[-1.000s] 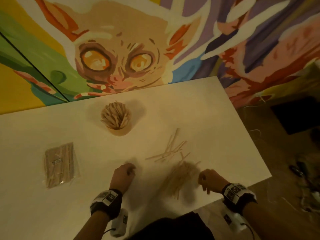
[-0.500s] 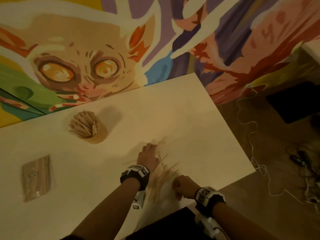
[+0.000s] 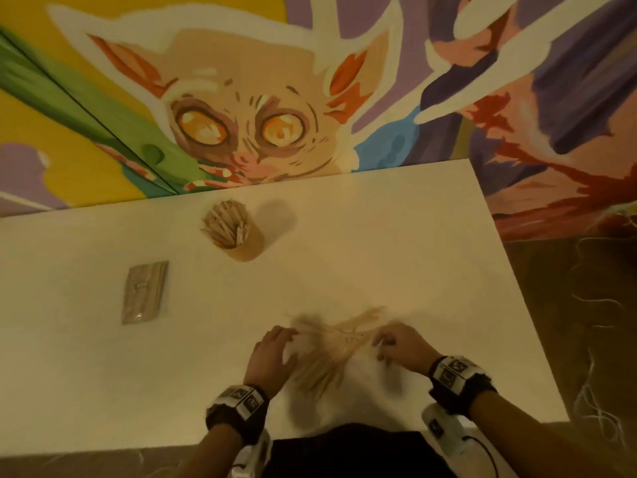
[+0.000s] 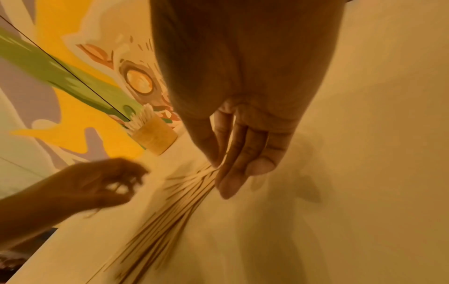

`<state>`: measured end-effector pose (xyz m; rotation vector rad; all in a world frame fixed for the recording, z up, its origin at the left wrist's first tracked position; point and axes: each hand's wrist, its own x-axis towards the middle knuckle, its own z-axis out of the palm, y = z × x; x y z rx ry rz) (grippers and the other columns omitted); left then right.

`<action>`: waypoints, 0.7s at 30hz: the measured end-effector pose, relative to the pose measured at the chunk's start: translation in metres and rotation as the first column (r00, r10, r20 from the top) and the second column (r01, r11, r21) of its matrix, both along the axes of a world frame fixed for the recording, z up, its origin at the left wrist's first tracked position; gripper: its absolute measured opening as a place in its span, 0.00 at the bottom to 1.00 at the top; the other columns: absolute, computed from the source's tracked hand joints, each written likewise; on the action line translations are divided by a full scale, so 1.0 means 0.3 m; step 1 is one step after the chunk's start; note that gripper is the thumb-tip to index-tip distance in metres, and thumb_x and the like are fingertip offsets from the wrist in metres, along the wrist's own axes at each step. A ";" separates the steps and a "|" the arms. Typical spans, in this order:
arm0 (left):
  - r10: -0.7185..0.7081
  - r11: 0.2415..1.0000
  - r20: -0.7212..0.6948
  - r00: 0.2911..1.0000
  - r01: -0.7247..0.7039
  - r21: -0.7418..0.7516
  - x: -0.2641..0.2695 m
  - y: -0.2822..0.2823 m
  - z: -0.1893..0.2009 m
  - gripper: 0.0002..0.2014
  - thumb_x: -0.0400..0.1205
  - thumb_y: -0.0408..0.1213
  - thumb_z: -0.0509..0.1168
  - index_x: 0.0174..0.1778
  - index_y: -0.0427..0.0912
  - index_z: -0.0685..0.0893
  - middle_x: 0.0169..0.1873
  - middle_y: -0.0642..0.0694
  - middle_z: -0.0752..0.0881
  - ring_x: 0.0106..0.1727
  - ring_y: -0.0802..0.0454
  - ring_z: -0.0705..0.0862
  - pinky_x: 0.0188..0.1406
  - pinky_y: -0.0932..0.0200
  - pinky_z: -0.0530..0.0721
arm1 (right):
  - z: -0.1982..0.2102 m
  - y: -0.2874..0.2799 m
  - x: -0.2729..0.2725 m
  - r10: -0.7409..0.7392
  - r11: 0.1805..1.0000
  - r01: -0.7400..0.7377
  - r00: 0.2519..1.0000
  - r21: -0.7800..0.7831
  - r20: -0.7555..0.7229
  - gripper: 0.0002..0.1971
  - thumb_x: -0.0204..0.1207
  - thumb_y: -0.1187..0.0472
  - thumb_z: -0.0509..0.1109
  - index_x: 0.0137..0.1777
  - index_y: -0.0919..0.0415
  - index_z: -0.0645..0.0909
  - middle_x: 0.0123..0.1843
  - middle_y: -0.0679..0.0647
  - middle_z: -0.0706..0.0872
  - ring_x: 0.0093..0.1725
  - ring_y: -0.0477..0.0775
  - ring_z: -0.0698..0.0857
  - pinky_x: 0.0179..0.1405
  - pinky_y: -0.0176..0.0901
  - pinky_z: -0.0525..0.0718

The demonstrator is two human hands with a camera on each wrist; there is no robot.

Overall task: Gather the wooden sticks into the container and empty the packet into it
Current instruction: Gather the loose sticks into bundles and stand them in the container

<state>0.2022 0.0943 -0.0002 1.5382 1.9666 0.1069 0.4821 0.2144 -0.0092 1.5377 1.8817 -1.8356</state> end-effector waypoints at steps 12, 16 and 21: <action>0.343 0.936 -0.039 0.939 -0.345 -0.069 -0.017 -0.275 -0.094 0.07 0.78 0.34 0.70 0.44 0.53 0.86 0.43 0.55 0.82 0.47 0.51 0.82 0.43 0.61 0.77 | -0.059 0.170 -0.133 0.432 0.741 -0.480 0.876 0.469 0.215 0.21 0.76 0.58 0.69 0.69 0.56 0.77 0.67 0.52 0.73 0.67 0.55 0.71 0.66 0.52 0.75; 0.361 0.932 -0.030 0.932 -0.362 -0.007 0.011 -0.193 -0.090 0.05 0.78 0.32 0.70 0.43 0.47 0.89 0.40 0.53 0.84 0.42 0.50 0.84 0.40 0.60 0.78 | -0.056 0.131 -0.277 0.570 0.632 -0.610 0.784 0.478 0.247 0.21 0.78 0.56 0.67 0.71 0.58 0.76 0.67 0.54 0.74 0.66 0.57 0.71 0.66 0.52 0.73; 0.462 0.886 -0.068 0.884 -0.463 -0.001 0.001 -0.154 -0.069 0.04 0.80 0.36 0.69 0.45 0.49 0.87 0.37 0.55 0.85 0.38 0.53 0.83 0.33 0.66 0.72 | -0.079 0.081 -0.360 0.561 0.554 -0.667 0.742 0.498 0.367 0.13 0.80 0.57 0.65 0.61 0.62 0.79 0.64 0.58 0.75 0.65 0.61 0.72 0.60 0.54 0.73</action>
